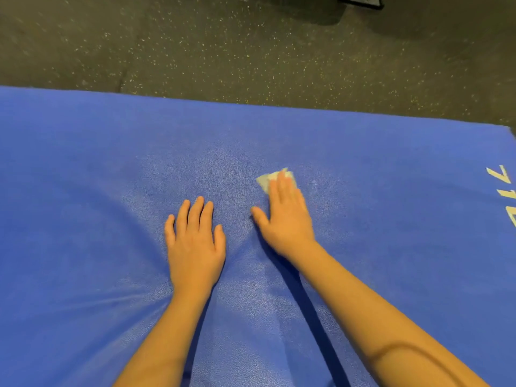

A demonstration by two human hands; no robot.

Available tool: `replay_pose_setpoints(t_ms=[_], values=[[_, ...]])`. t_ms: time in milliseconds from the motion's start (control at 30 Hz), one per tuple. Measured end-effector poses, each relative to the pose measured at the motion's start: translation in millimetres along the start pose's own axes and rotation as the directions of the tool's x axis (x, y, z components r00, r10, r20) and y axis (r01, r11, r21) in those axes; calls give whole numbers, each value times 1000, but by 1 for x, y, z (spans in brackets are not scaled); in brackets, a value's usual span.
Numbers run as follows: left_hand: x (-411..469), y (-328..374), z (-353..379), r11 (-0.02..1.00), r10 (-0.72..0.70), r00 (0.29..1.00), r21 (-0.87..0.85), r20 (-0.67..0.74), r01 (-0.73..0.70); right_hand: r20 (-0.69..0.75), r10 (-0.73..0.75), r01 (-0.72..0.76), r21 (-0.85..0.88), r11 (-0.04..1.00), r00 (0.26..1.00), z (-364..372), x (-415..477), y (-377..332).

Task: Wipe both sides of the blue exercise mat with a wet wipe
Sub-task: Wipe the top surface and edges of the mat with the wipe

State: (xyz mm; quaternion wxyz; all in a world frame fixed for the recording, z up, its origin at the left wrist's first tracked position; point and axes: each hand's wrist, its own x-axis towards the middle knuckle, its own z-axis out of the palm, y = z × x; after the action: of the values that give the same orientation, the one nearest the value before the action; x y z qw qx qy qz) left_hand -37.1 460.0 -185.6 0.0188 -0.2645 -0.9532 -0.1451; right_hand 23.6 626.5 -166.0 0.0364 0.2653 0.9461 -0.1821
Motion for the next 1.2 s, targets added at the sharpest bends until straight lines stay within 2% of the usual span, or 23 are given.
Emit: replay_pose_setpoints(t_ms=[67, 133, 167, 267, 300, 333, 400, 467, 500, 533, 633, 667, 733, 800, 833, 867, 933, 1000, 1033, 1100, 1167, 1200], values=[[0, 0, 0, 1000, 2, 1000, 6, -7, -2, 94, -214, 216, -19, 976, 972, -2, -13, -5], [0, 1, -1, 1000, -1, 1000, 1, -8, 1, 115, -268, 281, -115, 953, 956, -11, -7, 14], [0, 1, -1, 1000, -2, 1000, -4, -7, 2, 70, -213, 222, -168, 960, 974, -16, 2, 26], [0, 1, -1, 1000, -1, 1000, -4, -4, 1, -56, 124, -133, -217, 967, 991, -21, 25, 46], [0, 1, -1, 1000, -1, 1000, -4, -2, 1, -60, 159, -168, -192, 967, 985, -18, 27, 42], [1, 1, -1, 1000, -1, 1000, -3, -2, 1, -49, 128, -134, -153, 979, 991, -15, 26, 36], [0, 1, -1, 1000, -5, 1000, -5, -3, 5, 17, -68, 70, -89, 994, 998, -13, 14, 25], [-1, 0, -1, 1000, 0, 1000, -17, -12, 0, 79, -240, 249, -144, 958, 968, -19, 4, 34], [1, -1, -2, 1000, 7, 1000, -24, -19, -7, 74, -244, 254, -188, 949, 967, -22, 8, 44], [5, -2, -3, 999, 13, 1000, -31, -25, -14, 41, -190, 194, -206, 959, 981, -26, 17, 53], [24, -2, -9, 996, -10, 1000, -86, -29, 7, -59, 115, -123, -155, 980, 992, -26, 48, 55], [31, -1, -9, 994, -20, 999, -108, -34, 16, -82, 125, -134, -114, 984, 989, -23, 53, 46], [35, 0, -5, 996, -17, 998, -88, -58, 12, -65, -65, 62, -44, 997, 996, -16, 50, 28], [33, 0, 3, 999, -1, 997, -41, -73, -2, 37, -283, 285, -77, 955, 959, -15, 37, 28], [32, 0, 6, 1000, -6, 998, -25, -65, 4, 61, -322, 327, -117, 938, 945, -19, 36, 37], [32, -1, 7, 1000, -16, 999, -13, -49, 15, 39, -309, 311, -165, 936, 950, -24, 42, 47], [33, -1, 8, 1000, -29, 999, -2, -19, 29, -35, -144, 133, -214, 968, 989, -29, 65, 62], [34, -1, 7, 1000, -27, 1000, -8, -1, 27, -70, 48, -58, -145, 988, 996, -29, 89, 58], [33, 0, 7, 1000, -26, 1000, -10, 5, 26, -78, 82, -88, -84, 993, 994, -27, 95, 49], [33, -1, 7, 999, -31, 999, -7, 8, 31, -58, -35, 34, -10, 999, 998, -21, 93, 32], [33, -2, 6, 999, -32, 999, -7, 12, 32, 31, -229, 231, -64, 971, 973, -20, 81, 32], [33, -2, 6, 999, -33, 999, -10, 12, 33, 61, -277, 283, -127, 951, 959, -24, 79, 39]])
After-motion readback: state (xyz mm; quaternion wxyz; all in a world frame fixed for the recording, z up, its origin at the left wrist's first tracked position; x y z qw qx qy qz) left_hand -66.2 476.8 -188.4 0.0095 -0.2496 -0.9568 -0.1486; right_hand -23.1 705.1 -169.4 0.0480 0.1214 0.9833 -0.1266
